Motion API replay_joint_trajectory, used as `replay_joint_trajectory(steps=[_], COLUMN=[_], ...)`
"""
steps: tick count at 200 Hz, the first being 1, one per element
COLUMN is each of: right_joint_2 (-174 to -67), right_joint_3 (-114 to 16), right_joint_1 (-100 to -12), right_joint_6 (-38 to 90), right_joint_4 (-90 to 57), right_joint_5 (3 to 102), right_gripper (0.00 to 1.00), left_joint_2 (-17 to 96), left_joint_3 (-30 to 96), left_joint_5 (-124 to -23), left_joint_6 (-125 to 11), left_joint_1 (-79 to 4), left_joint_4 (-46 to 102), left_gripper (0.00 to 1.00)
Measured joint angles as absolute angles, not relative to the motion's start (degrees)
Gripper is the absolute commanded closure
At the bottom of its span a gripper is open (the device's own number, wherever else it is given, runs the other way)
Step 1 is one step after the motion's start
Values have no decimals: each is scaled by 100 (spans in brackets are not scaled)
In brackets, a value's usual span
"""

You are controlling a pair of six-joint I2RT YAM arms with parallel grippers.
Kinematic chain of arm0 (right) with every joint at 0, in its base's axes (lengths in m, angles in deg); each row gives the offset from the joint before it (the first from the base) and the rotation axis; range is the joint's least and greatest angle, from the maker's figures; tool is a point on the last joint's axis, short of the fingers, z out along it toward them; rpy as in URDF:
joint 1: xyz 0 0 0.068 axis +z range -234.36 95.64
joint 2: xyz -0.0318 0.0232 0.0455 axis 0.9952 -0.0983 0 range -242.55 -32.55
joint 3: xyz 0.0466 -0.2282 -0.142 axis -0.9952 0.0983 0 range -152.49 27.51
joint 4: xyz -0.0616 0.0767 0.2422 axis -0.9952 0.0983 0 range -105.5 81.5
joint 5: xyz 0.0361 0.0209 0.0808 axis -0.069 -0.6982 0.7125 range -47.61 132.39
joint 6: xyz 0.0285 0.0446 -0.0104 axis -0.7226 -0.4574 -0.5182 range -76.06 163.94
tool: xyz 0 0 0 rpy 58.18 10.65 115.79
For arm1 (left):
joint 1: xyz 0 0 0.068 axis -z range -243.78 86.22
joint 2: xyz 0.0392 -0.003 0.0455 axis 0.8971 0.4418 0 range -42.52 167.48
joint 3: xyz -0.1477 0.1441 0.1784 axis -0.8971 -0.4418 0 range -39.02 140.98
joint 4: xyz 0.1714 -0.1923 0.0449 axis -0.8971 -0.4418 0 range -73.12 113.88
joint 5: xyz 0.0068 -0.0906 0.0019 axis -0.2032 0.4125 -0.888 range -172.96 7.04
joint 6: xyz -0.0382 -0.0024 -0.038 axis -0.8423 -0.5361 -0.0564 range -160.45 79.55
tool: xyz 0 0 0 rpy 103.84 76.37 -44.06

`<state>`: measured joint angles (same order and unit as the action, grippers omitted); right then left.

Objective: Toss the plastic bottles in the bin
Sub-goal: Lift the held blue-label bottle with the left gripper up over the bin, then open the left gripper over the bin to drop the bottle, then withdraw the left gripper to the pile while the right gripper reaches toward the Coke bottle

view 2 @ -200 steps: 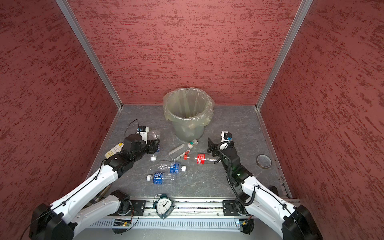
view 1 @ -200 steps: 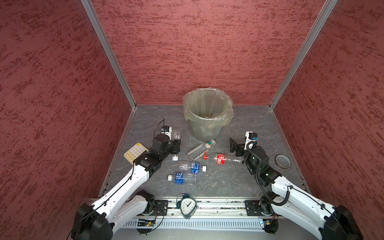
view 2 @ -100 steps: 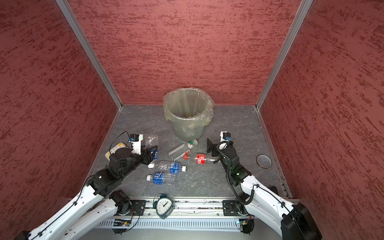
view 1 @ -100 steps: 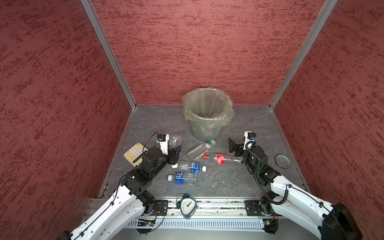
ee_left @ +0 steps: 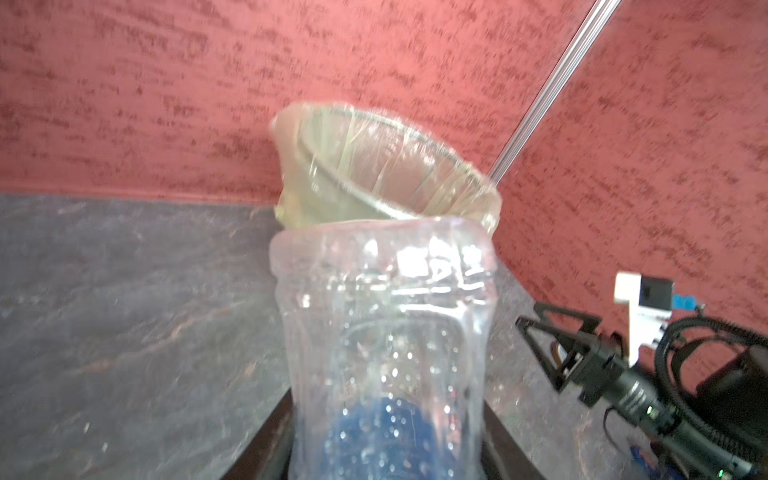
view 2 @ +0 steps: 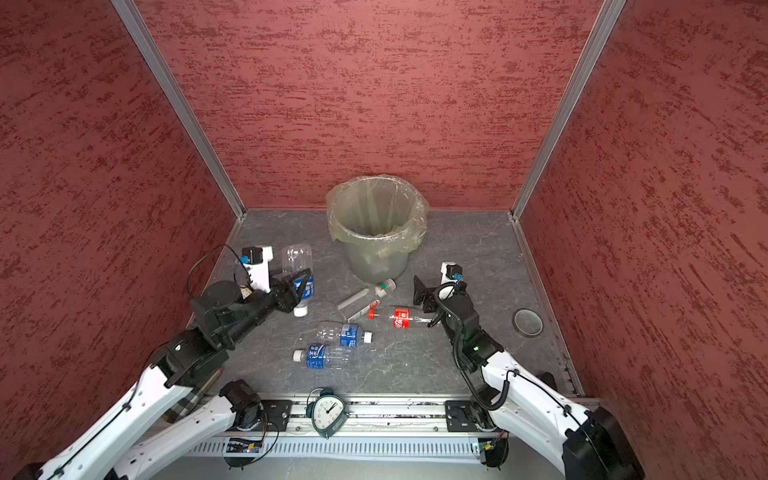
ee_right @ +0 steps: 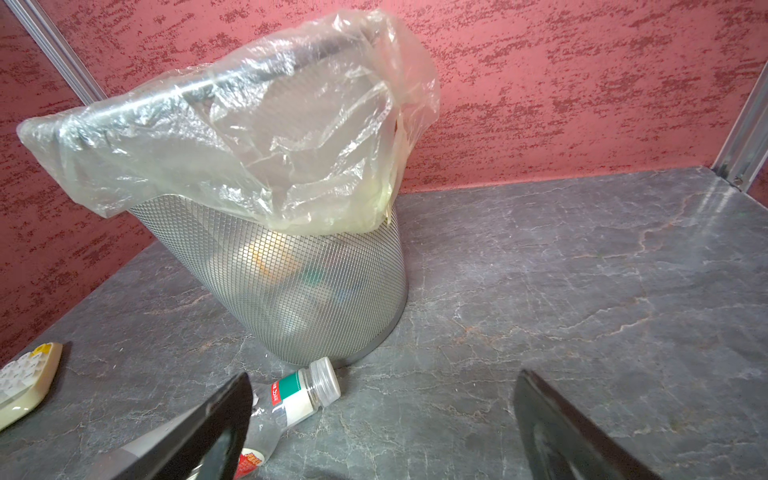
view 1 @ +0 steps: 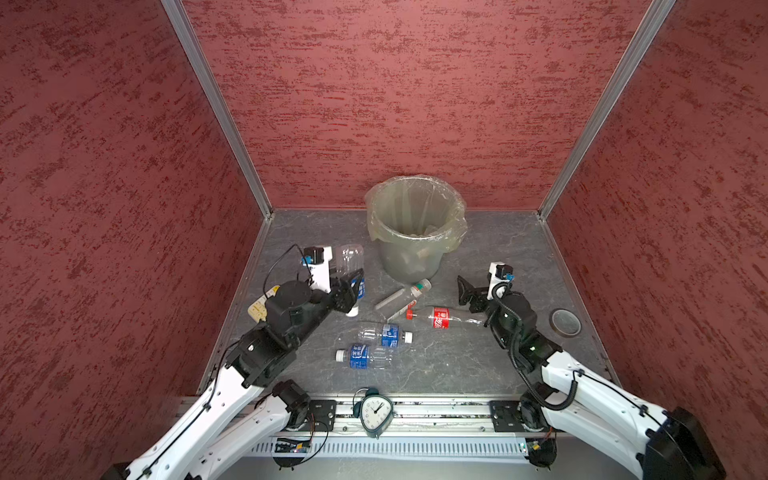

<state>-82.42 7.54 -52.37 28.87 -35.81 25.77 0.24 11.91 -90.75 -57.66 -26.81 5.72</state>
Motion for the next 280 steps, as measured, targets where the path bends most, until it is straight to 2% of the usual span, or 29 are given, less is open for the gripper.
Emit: replay_joint_trajectory(steps=[19,33,37,53,80,97,129,200,280], right_joint_2=[-8224,-8224,-8224,-8222,-8143,-8075,-8065,-8687,-9857], right_joint_3=[754,754,754,754,754,754,754,479,-278], right_joint_1=[-5237,-5237,-5237,-5237,-5237,-5237,-5237,-5237,-5397], right_joint_6=[2887,2887,2887,2884,2876,2871,2871,2871,2568], right_joint_4=[-3581,-3577,-3577,-3566,-3531,-3531,-3529,-3363,-2600], right_joint_5=[2594,2634,2640,2677,2699,2721,2797,3018,2666], right_gripper=[2,2,2,2,2,1,2,1,2], left_joint_2=[1099,2135,2472,3724,5475,5941,5624,3558,1746], left_joint_3=[2092,3069,3375,4568,6437,6839,6413,4402,1253], left_joint_5=[-9012,-8872,-8793,-8483,-8181,-8081,-8004,-8009,-8350], left_joint_6=[-5633,-5501,-5484,-5427,-5407,-5410,-5412,-5523,-5875], left_joint_1=[-2681,-2736,-2766,-2967,-3348,-3518,-3610,-3542,-3446], left_joint_4=[1012,1348,1418,1648,1414,1239,1104,1563,1587], left_gripper=[49,38,33,1,0,0,1,1,1])
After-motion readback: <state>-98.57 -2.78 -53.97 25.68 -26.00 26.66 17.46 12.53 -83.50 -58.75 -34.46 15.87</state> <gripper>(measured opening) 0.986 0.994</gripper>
